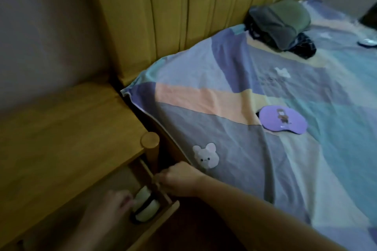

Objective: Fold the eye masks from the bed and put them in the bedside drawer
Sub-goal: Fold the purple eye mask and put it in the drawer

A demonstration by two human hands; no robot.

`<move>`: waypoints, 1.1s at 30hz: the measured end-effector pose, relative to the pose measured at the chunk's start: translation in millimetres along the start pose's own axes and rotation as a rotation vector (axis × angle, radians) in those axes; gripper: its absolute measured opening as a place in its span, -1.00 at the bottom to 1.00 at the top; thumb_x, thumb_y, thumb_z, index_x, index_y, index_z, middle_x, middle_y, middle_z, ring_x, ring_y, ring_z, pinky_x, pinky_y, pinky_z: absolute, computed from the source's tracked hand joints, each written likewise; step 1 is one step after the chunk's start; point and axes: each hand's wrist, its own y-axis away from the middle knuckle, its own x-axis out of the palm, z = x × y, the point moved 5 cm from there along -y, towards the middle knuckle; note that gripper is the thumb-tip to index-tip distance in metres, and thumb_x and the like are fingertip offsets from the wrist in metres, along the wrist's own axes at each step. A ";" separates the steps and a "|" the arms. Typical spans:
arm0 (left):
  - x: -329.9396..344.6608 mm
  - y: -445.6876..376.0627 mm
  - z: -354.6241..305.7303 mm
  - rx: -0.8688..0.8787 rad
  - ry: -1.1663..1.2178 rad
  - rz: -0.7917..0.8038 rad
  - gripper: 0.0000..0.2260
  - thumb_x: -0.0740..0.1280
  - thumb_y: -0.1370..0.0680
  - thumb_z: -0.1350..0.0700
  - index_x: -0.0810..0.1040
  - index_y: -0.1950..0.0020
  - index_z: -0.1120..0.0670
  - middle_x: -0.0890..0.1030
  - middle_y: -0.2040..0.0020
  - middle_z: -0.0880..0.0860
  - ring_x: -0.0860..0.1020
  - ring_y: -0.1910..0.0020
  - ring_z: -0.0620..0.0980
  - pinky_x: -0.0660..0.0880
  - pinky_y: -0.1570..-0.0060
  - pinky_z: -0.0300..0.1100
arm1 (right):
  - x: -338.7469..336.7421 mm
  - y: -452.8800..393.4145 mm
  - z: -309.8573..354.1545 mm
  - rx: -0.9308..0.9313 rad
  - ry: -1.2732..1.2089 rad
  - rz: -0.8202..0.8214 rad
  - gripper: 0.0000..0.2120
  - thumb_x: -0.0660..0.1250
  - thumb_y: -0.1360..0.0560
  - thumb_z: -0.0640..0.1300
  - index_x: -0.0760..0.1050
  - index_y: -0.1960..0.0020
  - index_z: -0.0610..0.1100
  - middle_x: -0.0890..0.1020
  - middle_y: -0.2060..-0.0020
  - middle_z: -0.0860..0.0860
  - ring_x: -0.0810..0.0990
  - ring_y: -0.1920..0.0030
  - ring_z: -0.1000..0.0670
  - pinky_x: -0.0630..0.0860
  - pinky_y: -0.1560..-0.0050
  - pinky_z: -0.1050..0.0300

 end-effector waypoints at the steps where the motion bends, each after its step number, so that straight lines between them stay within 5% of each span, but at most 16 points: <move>1: -20.9 -10.6 -17.4 0.060 0.035 -0.123 -0.79 0.21 -0.58 -0.08 0.59 -0.03 -0.03 0.64 0.13 -0.04 0.59 0.16 -0.09 0.44 0.26 -0.28 | -17.4 9.5 -16.3 0.034 0.021 -0.090 -0.70 0.14 -0.60 -0.05 0.40 -0.30 -0.10 0.60 0.01 -0.11 0.59 0.08 -0.11 0.53 0.07 -0.02; 3: -64.2 -27.2 -63.8 0.158 0.020 -0.347 -0.82 0.20 -0.58 -0.08 0.57 0.01 -0.07 0.57 0.29 -0.12 0.51 0.36 -0.17 0.35 0.46 -0.25 | -44.9 35.4 -46.9 0.120 0.046 -0.205 -0.71 0.12 -0.61 -0.05 0.41 -0.29 -0.10 0.61 -0.03 -0.12 0.59 0.03 -0.13 0.51 0.05 -0.03; 5: -95.6 -41.0 -117.5 0.300 0.047 -0.504 -0.82 0.21 -0.58 -0.05 0.57 -0.03 -0.05 0.61 0.19 -0.09 0.52 0.30 -0.12 0.34 0.42 -0.26 | -63.5 62.4 -72.8 0.200 0.119 -0.282 -0.71 0.10 -0.61 -0.07 0.42 -0.28 -0.12 0.61 -0.04 -0.13 0.60 0.02 -0.16 0.51 0.03 -0.05; 7: -106.6 -52.9 -162.0 0.413 0.079 -0.559 -0.72 0.20 -0.58 -0.06 0.56 -0.18 0.01 0.65 -0.07 0.01 0.59 0.02 0.01 0.50 0.17 -0.16 | -79.1 92.8 -96.9 0.269 0.151 -0.378 -0.68 0.17 -0.58 -0.07 0.44 -0.30 -0.14 0.63 -0.03 -0.14 0.61 0.04 -0.20 0.52 0.08 -0.07; 10: -115.1 -66.8 -227.8 0.549 0.034 -0.604 -0.47 0.12 -0.52 -0.18 0.43 -0.38 0.08 0.50 -0.34 0.09 0.46 -0.33 0.07 0.43 -0.22 0.01 | -92.4 143.6 -127.4 0.349 0.190 -0.556 -0.62 0.35 -0.50 -0.08 0.51 -0.27 -0.19 0.65 -0.02 -0.16 0.65 0.12 -0.22 0.57 0.17 -0.06; 12: -108.0 -78.8 -266.9 0.580 -0.031 -0.554 -0.38 0.06 -0.50 -0.26 0.19 -0.51 -0.02 0.26 -0.51 0.01 0.23 -0.48 0.01 0.29 -0.37 0.07 | -93.3 176.3 -150.9 0.437 0.199 -0.621 -0.51 0.43 -0.44 -0.04 0.47 -0.32 -0.18 0.62 -0.14 -0.17 0.65 0.03 -0.20 0.58 0.11 -0.02; 14: -98.1 -92.3 -302.7 0.601 -0.036 -0.521 -0.34 0.01 -0.49 -0.32 -0.02 -0.54 -0.11 0.06 -0.56 -0.07 0.04 -0.53 -0.04 0.15 -0.43 0.09 | -85.1 203.1 -180.3 0.562 0.145 -0.552 -0.37 0.34 -0.49 0.07 0.25 -0.48 -0.10 0.41 -0.40 -0.16 0.51 -0.26 -0.19 0.47 -0.17 -0.11; 16: -86.5 -107.1 -345.4 0.606 -0.026 -0.492 -0.29 -0.02 -0.46 -0.35 -0.04 -0.54 -0.10 0.04 -0.57 -0.07 0.03 -0.54 -0.05 0.14 -0.43 0.06 | -69.5 234.2 -215.0 0.697 0.087 -0.443 -0.28 0.22 -0.52 0.17 -0.02 -0.54 0.00 0.08 -0.54 -0.10 0.23 -0.47 -0.14 0.22 -0.39 -0.20; 19: -74.3 -122.3 -389.2 0.581 -0.025 -0.460 -0.22 0.10 -0.43 -0.37 -0.03 -0.54 -0.07 0.03 -0.57 -0.07 0.03 -0.54 -0.06 0.14 -0.43 0.02 | -56.8 265.7 -245.4 0.804 0.022 -0.392 -0.20 0.21 -0.49 0.24 -0.17 -0.54 0.08 -0.14 -0.56 -0.05 0.02 -0.54 -0.09 0.09 -0.43 -0.27; 27: -44.9 -176.2 -453.0 0.653 -0.051 -0.284 -0.20 0.31 -0.43 -0.28 0.03 -0.54 -0.06 0.09 -0.56 -0.07 0.07 -0.52 -0.06 0.10 -0.40 -0.10 | -37.6 309.7 -313.8 0.931 -0.113 -0.340 -0.13 0.29 -0.45 0.23 -0.15 -0.55 0.05 -0.12 -0.56 -0.03 0.08 -0.52 -0.08 0.09 -0.42 -0.29; 33: -29.1 -214.2 -462.5 0.535 0.070 -0.075 -0.28 0.34 -0.42 -0.24 0.23 -0.48 0.02 0.36 -0.45 0.01 0.34 -0.40 0.04 0.28 -0.34 -0.03 | -21.9 307.4 -329.0 1.026 -0.255 -0.406 -0.15 0.33 -0.42 0.24 -0.01 -0.54 0.02 0.00 -0.56 -0.03 0.17 -0.49 -0.12 0.17 -0.41 -0.17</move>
